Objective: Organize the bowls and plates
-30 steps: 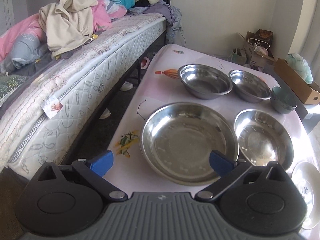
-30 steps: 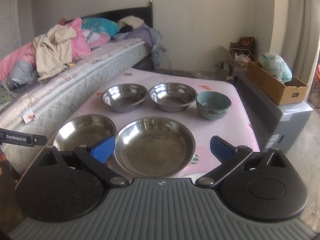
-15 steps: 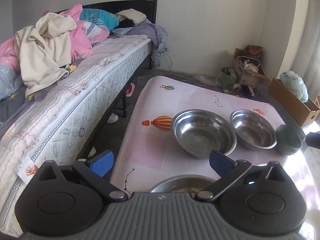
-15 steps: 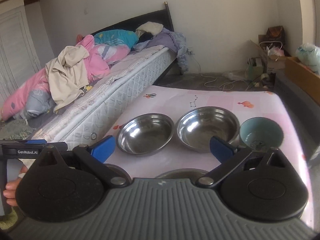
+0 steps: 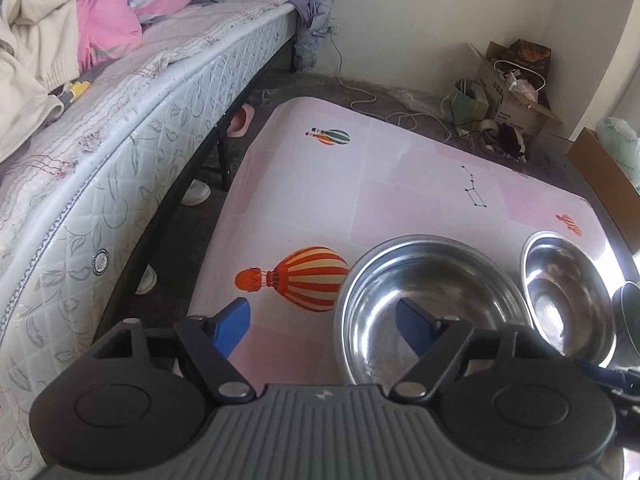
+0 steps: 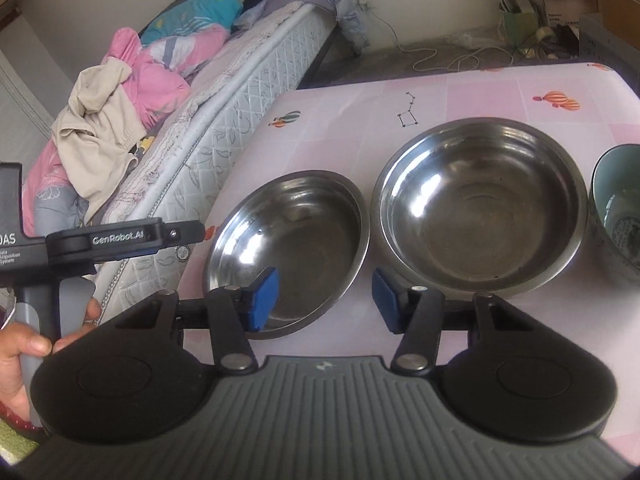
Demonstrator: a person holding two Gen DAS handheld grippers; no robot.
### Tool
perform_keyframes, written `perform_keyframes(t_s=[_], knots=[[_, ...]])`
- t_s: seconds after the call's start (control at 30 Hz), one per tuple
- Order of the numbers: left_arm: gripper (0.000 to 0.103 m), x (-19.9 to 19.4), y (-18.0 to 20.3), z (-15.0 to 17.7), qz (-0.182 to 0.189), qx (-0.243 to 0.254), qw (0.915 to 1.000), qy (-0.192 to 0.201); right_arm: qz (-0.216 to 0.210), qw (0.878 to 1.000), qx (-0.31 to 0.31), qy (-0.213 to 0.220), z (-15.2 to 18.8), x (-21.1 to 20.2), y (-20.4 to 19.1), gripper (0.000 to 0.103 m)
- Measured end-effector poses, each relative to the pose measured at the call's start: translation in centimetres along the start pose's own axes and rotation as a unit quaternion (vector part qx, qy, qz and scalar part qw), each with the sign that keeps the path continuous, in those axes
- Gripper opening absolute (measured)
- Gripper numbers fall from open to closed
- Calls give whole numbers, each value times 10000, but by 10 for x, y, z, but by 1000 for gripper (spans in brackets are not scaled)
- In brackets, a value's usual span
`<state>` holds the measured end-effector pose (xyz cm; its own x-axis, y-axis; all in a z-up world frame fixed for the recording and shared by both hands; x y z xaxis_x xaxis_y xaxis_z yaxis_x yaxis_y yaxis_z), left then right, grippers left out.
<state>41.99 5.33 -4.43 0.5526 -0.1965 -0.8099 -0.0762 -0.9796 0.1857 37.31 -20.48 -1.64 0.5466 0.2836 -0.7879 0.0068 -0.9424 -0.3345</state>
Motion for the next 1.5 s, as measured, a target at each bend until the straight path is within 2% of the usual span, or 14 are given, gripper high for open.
perform_keyframes(t_s=[0.07,0.2,0.27,0.37,0.53,0.67,0.83,1.5], knots=[[66,13,1,-6,-38,2,9999,-128,80,9999,52,-86,-1,12,1,45],[59,28,0,-11,-27,-72,9996,-254,77,9996,179,-192,-3,27,2,37],[50,32,-1,-14,43,-125,9994,-326,46,9993,250,-262,-4,34,4,35],[36,40,-1,-16,151,-198,9984,-512,-25,9988,348,-353,-5,41,7,25],[28,48,-1,-14,216,-247,9973,-651,-59,9986,356,-388,-5,46,6,17],[21,47,-1,-12,146,-265,9971,-703,-63,9989,259,-393,-3,45,5,14],[19,42,-7,-10,153,-444,9962,-730,-82,9989,219,-399,-3,43,4,14],[19,0,-7,-4,-63,-344,9980,-518,-215,9995,-47,-244,-6,11,-19,15]])
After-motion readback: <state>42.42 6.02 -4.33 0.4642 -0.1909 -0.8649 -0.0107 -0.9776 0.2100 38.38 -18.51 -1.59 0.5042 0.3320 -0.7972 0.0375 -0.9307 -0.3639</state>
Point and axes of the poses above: each gripper's, at about its wrist camera, not at the fingertips, and x roughly the way its jaws point, y to its right, z to its underside, the point moved 1 cm from there along x, roughly the way its jaws point, and after that the axes turned 6 degrees about z, right-handed, at the moved point
